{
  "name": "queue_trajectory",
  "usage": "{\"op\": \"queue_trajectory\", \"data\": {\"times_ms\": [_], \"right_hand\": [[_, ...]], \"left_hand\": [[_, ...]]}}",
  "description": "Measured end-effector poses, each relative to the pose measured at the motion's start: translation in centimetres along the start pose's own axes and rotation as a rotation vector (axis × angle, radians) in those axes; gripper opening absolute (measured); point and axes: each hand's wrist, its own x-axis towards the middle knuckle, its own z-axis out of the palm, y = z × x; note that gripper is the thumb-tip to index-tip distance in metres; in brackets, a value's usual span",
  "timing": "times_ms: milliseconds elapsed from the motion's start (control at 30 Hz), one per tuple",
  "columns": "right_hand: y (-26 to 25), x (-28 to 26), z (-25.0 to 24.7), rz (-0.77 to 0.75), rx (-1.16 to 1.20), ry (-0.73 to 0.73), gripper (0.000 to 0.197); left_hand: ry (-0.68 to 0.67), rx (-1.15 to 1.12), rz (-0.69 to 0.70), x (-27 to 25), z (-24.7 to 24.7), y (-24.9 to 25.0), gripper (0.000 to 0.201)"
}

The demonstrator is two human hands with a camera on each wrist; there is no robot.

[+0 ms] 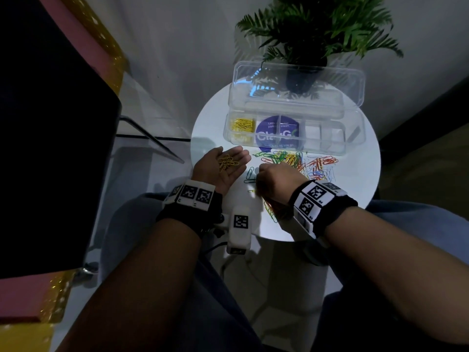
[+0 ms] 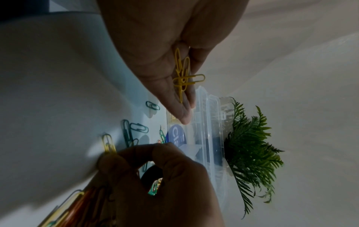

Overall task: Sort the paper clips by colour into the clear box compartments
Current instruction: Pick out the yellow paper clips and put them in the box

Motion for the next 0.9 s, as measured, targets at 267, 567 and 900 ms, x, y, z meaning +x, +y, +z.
{"op": "queue_trajectory", "data": {"times_ms": [267,567,900], "right_hand": [[1.1,-0.7,-0.6,-0.075,0.152,0.157,0.015],[-1.3,-0.3,-4.9,-0.151,0.411,0.287,0.004],[-2.1,0.8,-5.5,-0.117,0.258,0.21,0.015]], "left_hand": [[0.002,0.014,0.007,0.0,0.0,-0.1,0.044],[-0.034,-0.049,-0.046,0.2,1.0,-1.0,0.038],[-0.088,-0.133,-0.073,-0.2,1.6,-1.1,0.035]]}}
